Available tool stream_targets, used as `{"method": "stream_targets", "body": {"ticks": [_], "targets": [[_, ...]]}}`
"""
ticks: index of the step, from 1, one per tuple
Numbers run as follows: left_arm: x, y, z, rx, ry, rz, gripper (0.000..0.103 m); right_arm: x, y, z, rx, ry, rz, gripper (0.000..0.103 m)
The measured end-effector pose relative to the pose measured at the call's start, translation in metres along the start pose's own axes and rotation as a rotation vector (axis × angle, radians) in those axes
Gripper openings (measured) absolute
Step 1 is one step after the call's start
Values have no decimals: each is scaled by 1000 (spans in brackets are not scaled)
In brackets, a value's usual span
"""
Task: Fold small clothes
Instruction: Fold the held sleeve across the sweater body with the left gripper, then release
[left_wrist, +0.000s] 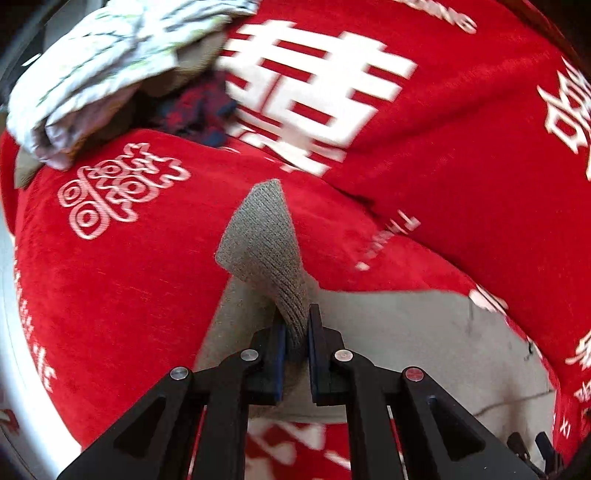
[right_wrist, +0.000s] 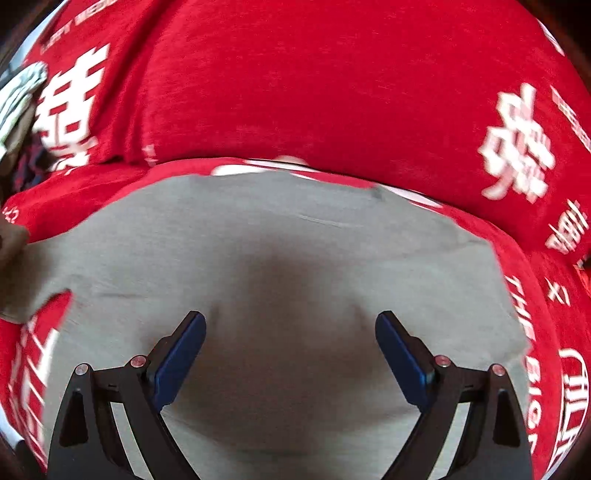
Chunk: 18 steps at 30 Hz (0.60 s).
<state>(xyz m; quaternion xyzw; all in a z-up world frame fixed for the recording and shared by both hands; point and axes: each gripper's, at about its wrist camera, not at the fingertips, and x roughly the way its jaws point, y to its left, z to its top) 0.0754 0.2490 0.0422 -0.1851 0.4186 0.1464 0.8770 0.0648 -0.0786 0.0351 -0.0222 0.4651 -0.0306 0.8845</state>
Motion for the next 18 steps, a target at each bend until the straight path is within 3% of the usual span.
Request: {"method": "stream_targets", "body": {"ticks": [7,18], "targets": [[6,-74,-27,132,38,16,11,-6,-58,-33,76,2,-34,94],[-7,-149,-57,255,45,16,11,-7,-77,-52,63,-17,-39,94]]}}
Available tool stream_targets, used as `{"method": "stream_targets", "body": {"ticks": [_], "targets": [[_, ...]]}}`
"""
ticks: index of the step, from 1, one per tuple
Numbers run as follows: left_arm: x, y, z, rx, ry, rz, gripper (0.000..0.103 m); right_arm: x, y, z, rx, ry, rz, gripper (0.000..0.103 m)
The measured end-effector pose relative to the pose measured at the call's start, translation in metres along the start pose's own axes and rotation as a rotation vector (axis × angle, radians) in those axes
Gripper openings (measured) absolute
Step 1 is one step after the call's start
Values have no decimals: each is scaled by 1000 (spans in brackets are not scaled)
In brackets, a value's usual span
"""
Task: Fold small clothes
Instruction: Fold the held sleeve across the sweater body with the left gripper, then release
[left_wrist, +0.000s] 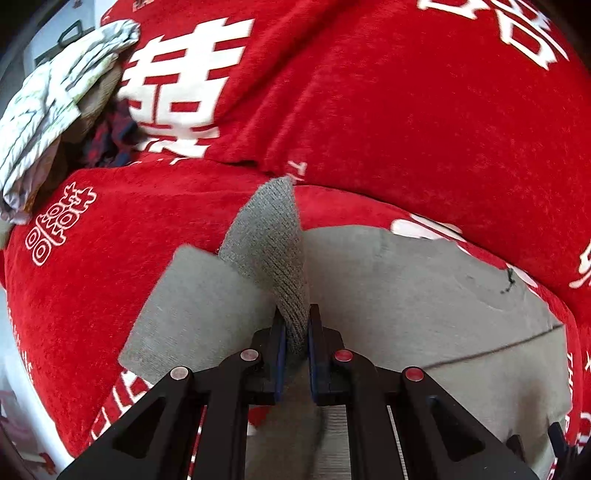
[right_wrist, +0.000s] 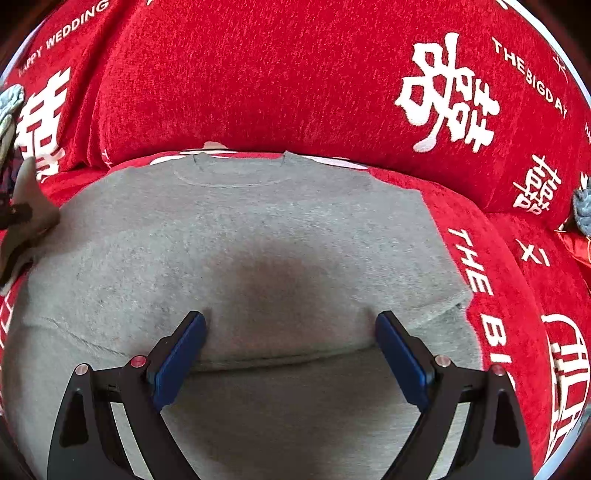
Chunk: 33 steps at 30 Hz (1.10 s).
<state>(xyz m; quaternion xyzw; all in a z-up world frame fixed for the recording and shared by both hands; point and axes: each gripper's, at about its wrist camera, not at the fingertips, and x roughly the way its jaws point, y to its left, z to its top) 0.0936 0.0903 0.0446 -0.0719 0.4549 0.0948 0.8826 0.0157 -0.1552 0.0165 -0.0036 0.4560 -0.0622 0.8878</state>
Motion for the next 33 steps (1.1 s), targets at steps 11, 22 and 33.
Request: {"method": "stream_targets", "body": {"ticks": [11,22,33], "targets": [[-16,-78,-5,111,-12,-12,11,-9,-22,-9,-17,-31,14,94],[-35,-140,-18,198,-28,-44,11,-6,-59,-18,17,-15,-9,94],[-59,-197,-40,328,-56,-86,11,-10,-78,-23,34,-38,-13,94]]}}
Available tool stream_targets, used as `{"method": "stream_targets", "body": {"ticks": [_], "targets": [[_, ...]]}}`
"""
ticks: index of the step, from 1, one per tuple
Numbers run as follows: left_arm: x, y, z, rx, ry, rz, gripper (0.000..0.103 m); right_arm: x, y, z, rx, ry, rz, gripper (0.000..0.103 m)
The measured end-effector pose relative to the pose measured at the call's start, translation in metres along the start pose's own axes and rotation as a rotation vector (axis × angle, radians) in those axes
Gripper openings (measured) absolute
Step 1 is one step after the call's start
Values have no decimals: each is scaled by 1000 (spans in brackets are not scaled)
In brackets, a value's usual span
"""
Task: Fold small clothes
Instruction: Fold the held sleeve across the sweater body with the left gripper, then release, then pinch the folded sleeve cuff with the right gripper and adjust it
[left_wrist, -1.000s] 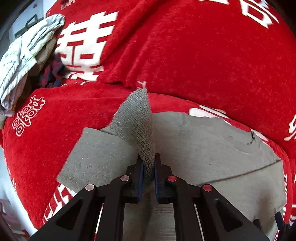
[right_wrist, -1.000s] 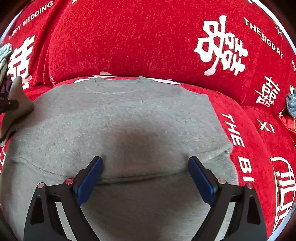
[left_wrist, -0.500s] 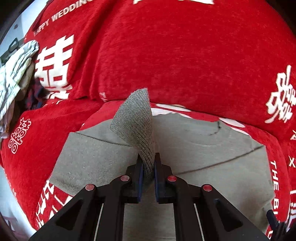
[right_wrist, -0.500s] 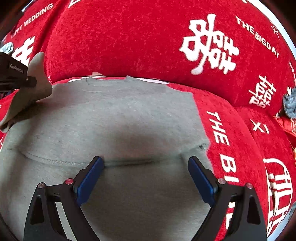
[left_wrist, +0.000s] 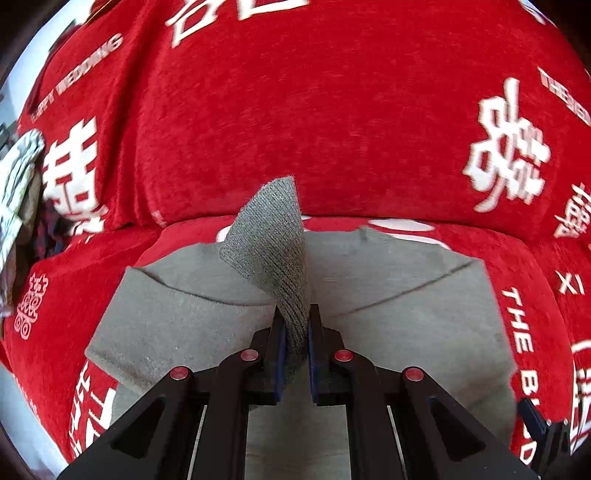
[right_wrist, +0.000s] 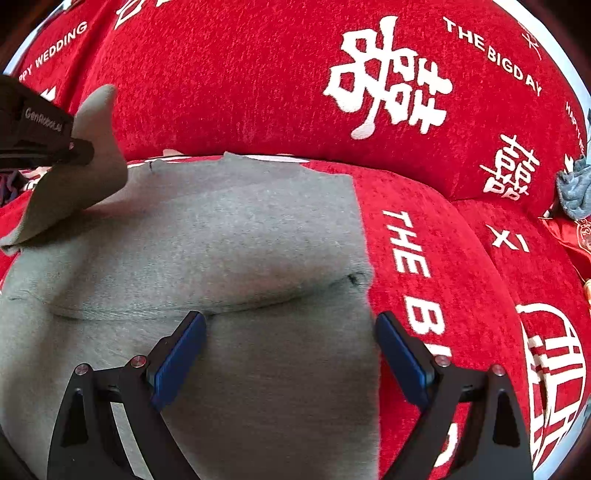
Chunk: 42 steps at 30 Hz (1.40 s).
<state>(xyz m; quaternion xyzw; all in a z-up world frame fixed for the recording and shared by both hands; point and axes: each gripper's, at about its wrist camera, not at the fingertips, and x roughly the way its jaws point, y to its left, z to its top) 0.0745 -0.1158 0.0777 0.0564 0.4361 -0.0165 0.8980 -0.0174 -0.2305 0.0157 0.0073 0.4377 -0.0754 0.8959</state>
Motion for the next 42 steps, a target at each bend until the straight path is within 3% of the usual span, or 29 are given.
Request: {"method": "stream_targets", "body": {"ticks": [6,17,25,30,32,34,36,39,42], "targets": [[-13,-40,-8,88,-19,-52,11,-6,-21,-4,31,-12,-11,94],[-4,-95,-19,155,39,-104,11,-12,-56,-6,92,-26,-16,94],[8,-113,-29,184,79,-141,11,-11,-70,-11,118,-17,-17,94],[18,-105,-32,146,128,-220,12,-11,-76,-14,128,-16,-18,94],[23,-100,-34,126,164,-265,25,-12,-76,-14,130,-15,-18,94],[25,-95,-36,109,167,-279,90,-12,-76,-13,129,-15,-18,94],[20,-86,-38,78,108,-282,95,-12,-76,-14,130,-18,-16,94],[21,-76,-37,62,129,-345,94,-13,-77,-13,130,-22,-15,94],[16,-61,-35,50,99,-353,94,-14,-78,-12,135,-22,2,94]]}}
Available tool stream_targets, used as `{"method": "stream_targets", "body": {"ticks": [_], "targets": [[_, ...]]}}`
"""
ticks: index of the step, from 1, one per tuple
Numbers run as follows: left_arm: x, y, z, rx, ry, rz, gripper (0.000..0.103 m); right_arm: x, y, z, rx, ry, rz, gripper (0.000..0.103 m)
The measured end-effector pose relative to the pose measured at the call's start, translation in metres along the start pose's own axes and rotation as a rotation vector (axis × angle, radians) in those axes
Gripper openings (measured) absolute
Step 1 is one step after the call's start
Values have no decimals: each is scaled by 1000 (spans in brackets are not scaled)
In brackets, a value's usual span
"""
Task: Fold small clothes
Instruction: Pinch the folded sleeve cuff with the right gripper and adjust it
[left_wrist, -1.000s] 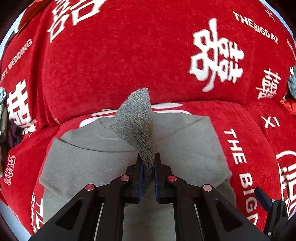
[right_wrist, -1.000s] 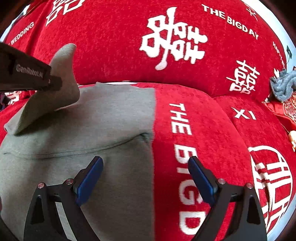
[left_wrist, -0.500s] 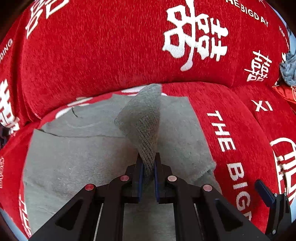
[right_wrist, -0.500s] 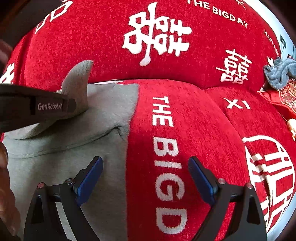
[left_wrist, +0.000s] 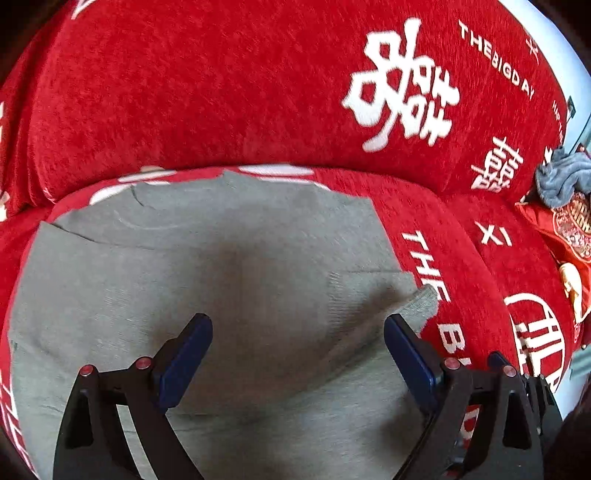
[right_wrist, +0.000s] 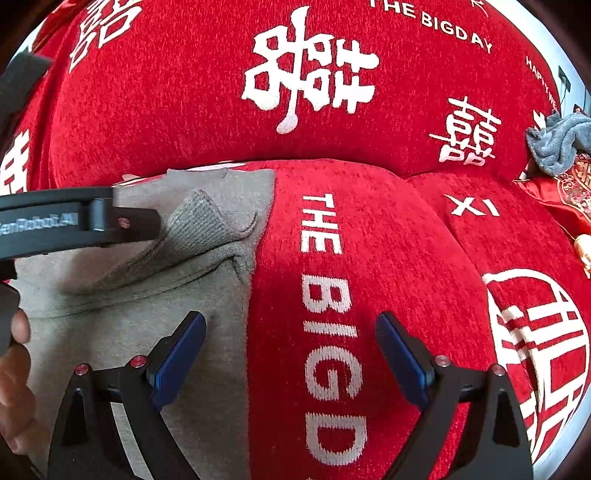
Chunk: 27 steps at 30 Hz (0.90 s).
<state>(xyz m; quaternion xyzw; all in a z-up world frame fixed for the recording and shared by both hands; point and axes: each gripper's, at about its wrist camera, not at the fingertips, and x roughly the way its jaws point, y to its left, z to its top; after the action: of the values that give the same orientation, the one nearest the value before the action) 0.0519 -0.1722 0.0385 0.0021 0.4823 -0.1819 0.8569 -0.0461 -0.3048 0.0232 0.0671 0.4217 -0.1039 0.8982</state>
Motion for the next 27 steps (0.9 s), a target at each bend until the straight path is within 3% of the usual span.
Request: {"method": "stream_targets", "body": {"ticks": [5,11,14,18,20,21,23,27], "targets": [[-14,35,-2,-18,-49,81,94,-10,-10,8,72,-21,78,94],[-1,64,-14,-27,-7,194,94,-11,-11,38,172,-24,243,90],[5,69,-24,-26,10,198,94,10,-1,52,214,69,378,68],[11,72,-35,-20,14,198,95,42,15,56,248,182,402,47],[9,73,-35,-22,10,191,95,53,20,57,245,206,395,14],[8,74,-35,-28,12,187,95,56,24,58,236,213,378,14],[1,79,-30,-49,-15,188,95,49,30,64,197,159,374,13],[-4,92,-27,-104,-36,192,95,18,46,76,41,-57,352,13]]}}
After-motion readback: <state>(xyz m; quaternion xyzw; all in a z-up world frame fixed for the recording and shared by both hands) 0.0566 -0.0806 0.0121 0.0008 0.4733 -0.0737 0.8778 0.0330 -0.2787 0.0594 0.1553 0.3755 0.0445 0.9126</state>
